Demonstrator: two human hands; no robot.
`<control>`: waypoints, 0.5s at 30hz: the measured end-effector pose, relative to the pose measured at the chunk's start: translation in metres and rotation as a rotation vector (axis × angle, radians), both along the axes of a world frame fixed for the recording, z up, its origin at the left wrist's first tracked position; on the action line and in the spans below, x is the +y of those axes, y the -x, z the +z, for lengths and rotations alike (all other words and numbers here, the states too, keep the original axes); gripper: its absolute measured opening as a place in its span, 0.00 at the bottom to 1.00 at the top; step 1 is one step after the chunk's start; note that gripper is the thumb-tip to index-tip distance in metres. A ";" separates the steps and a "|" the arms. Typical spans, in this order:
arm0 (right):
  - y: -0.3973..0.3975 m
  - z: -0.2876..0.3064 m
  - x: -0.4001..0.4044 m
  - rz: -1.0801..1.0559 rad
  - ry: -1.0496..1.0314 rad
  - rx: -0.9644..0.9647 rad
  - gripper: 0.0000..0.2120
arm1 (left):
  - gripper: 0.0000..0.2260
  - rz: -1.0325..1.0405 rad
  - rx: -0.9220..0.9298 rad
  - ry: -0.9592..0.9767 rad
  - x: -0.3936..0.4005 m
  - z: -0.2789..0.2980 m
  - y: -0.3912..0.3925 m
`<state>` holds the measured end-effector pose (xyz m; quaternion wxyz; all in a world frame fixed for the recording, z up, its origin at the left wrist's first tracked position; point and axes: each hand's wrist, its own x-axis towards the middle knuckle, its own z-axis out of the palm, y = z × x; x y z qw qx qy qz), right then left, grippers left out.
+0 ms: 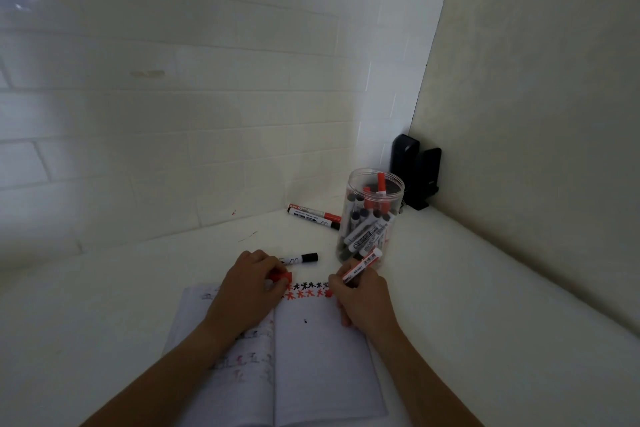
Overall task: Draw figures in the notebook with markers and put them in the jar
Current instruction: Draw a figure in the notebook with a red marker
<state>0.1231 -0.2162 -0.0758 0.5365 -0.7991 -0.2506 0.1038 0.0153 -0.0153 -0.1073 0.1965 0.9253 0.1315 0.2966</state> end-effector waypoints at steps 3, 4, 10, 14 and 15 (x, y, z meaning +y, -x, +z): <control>0.001 0.001 0.000 0.016 0.010 0.006 0.08 | 0.03 -0.004 -0.006 -0.002 0.000 0.000 0.000; 0.001 0.001 0.000 0.020 0.012 0.010 0.08 | 0.03 -0.003 -0.009 -0.005 0.000 0.000 0.000; 0.004 0.003 -0.001 0.048 -0.028 0.000 0.09 | 0.04 -0.021 -0.017 -0.016 0.001 -0.001 -0.001; 0.006 0.007 -0.001 0.078 -0.171 0.039 0.12 | 0.08 -0.085 -0.082 -0.038 -0.002 0.005 0.001; 0.006 0.008 -0.001 0.089 -0.213 0.069 0.12 | 0.09 -0.110 -0.085 -0.035 -0.003 0.007 0.002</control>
